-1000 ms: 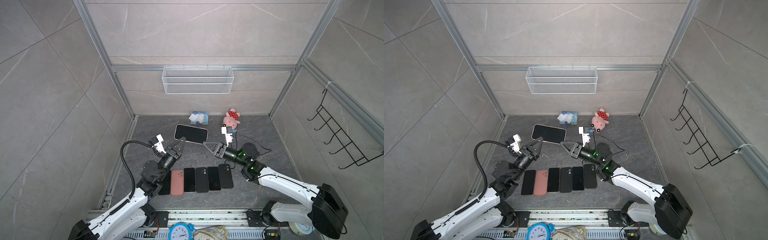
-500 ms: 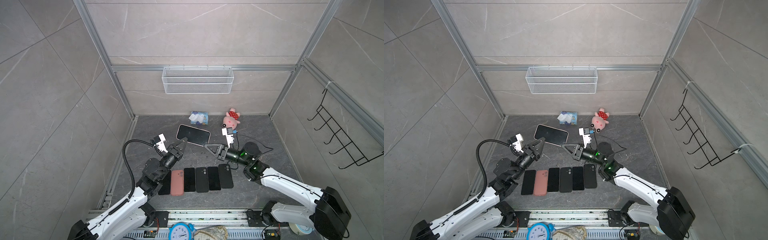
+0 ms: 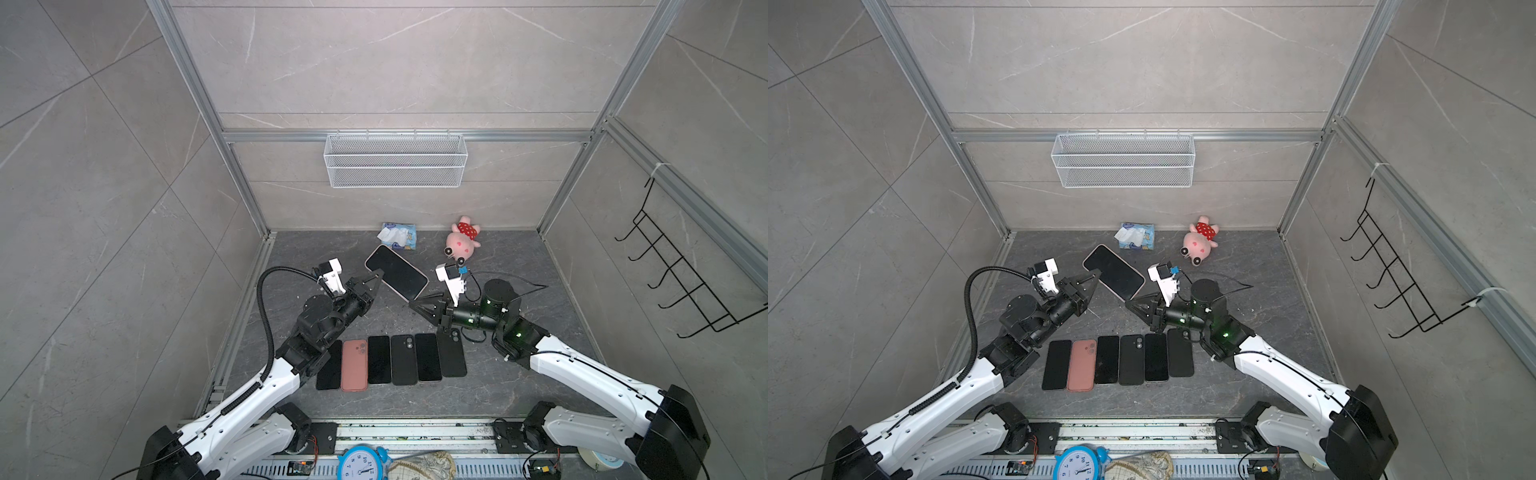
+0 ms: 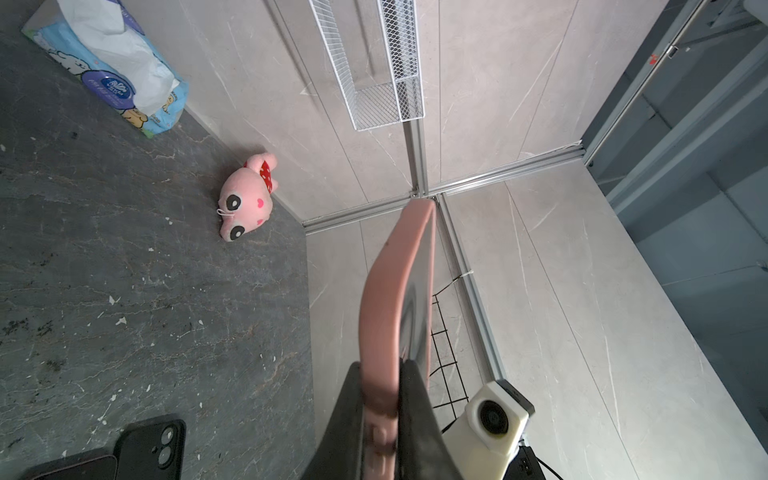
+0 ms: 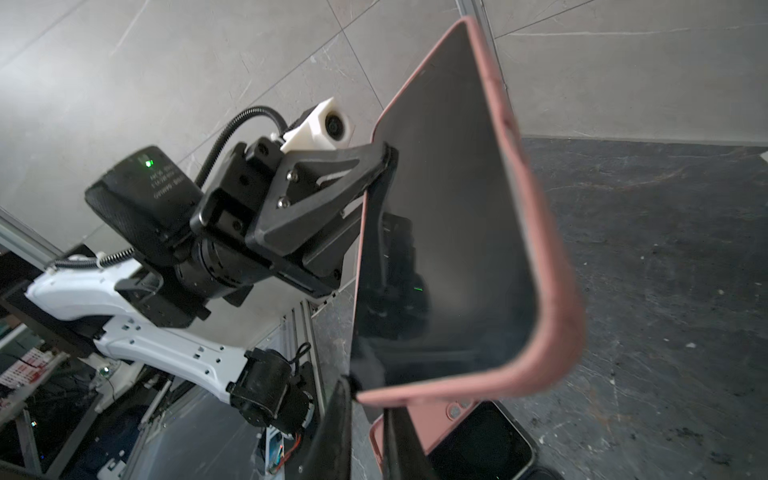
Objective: Take the phone out of the phone case
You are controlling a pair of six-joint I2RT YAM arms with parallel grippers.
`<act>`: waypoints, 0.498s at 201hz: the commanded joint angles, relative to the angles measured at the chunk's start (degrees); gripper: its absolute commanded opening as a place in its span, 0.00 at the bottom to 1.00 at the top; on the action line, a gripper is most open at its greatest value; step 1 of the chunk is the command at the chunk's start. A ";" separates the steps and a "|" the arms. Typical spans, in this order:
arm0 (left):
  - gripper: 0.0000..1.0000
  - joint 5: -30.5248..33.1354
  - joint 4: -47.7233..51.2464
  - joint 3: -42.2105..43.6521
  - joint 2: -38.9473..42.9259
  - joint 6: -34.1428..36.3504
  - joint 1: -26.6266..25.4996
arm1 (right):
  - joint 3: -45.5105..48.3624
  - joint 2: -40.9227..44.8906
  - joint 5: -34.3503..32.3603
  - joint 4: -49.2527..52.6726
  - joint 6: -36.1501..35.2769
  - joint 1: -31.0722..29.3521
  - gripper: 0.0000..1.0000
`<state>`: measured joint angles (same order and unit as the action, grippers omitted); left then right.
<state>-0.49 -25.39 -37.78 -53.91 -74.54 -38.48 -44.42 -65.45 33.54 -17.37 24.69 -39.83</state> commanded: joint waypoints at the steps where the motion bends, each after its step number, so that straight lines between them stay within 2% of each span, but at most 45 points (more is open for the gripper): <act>1: 0.00 -3.70 -0.98 -3.77 -1.08 -0.52 -0.72 | -1.50 -0.41 -1.23 4.37 -8.91 -1.08 0.00; 34: 0.00 -3.94 -0.99 -4.28 -2.06 -0.27 -0.72 | -1.10 -1.25 -3.76 3.92 -9.83 -1.01 0.00; 68: 0.00 -4.01 -2.51 -3.52 -1.62 0.63 -0.50 | 1.70 0.06 -4.34 1.83 -7.67 -1.01 0.00; 90: 0.00 -5.36 -0.50 -4.49 -0.28 3.21 0.46 | 4.32 3.63 -6.88 6.43 -7.89 -0.95 0.32; 100: 0.00 -7.44 1.09 -5.39 0.15 4.39 1.67 | 5.64 5.99 -7.12 8.74 -8.31 -0.83 0.40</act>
<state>-2.96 -21.43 -38.76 -56.86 -73.38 -38.44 -41.52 -63.90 29.63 -13.28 17.45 -40.91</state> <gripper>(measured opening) 0.115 0.322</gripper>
